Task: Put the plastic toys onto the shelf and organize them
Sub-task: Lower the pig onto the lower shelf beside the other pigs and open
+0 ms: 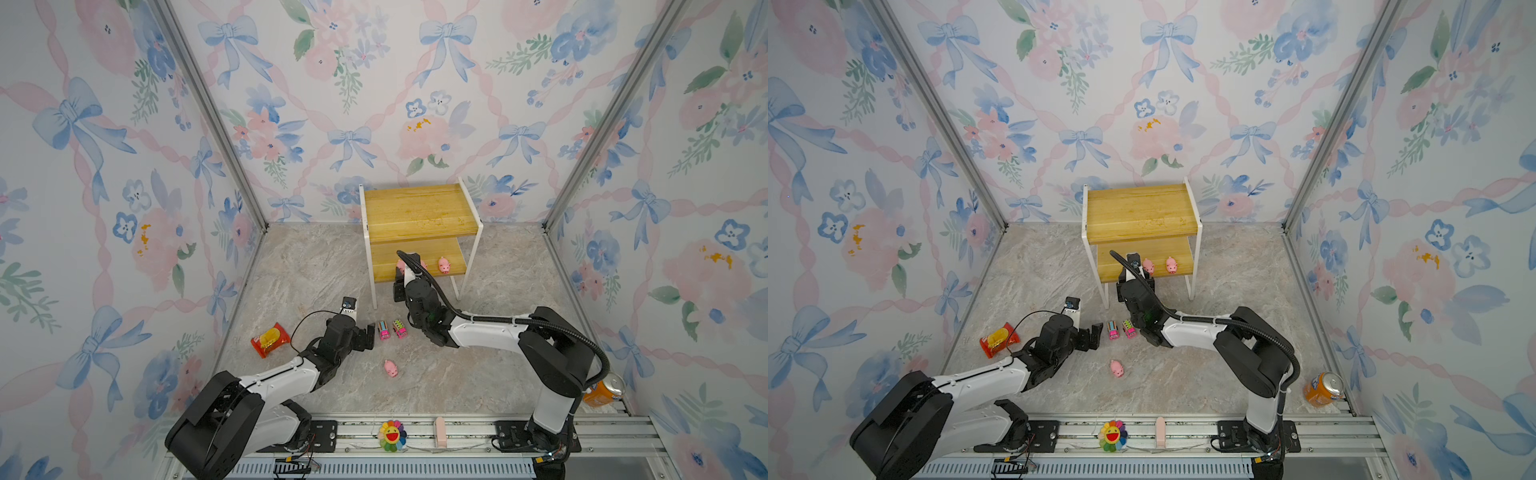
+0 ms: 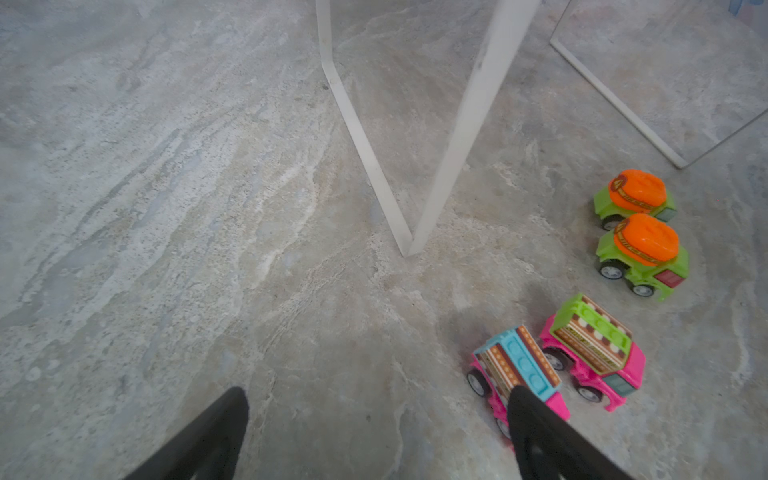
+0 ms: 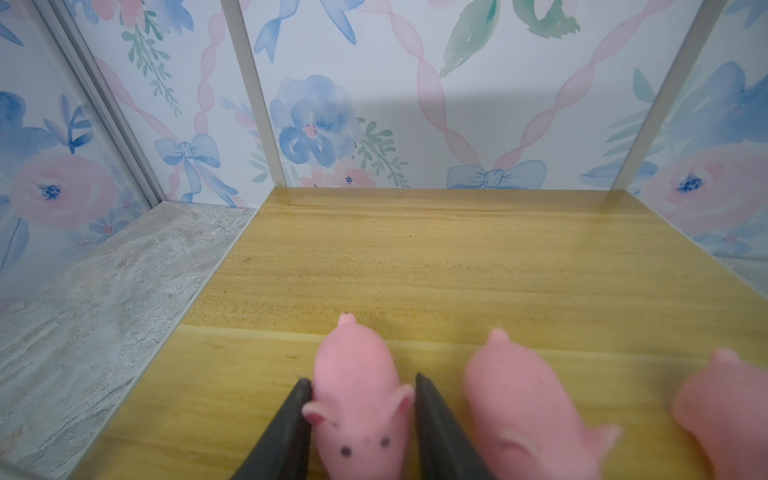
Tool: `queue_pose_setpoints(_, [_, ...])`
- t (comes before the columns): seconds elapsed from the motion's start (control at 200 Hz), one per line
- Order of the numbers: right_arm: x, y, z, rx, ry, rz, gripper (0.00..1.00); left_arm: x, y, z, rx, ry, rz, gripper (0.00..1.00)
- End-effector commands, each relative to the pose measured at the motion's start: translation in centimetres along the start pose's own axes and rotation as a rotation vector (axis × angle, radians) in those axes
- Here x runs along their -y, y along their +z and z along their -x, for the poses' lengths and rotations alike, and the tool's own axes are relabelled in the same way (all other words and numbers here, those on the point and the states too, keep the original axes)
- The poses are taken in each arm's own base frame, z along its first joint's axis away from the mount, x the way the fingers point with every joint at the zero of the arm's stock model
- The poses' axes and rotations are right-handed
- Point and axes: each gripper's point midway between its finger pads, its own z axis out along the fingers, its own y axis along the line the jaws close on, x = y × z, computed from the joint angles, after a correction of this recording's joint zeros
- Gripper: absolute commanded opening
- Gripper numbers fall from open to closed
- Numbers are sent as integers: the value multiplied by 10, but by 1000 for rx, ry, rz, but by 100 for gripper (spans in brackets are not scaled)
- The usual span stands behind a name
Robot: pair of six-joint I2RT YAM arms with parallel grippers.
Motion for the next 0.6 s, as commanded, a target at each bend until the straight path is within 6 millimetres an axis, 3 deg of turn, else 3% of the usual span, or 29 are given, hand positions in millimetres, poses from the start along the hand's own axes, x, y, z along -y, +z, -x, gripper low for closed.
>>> queue_pose_setpoints(0.0, [15,-1,-11,-35,-33,-30,43,-2,1,0,3,-2,1,98])
queue_pose_setpoints(0.595, [10,3,-18,-54,-36,-16,45,-2,1,0,4,-1,2,98])
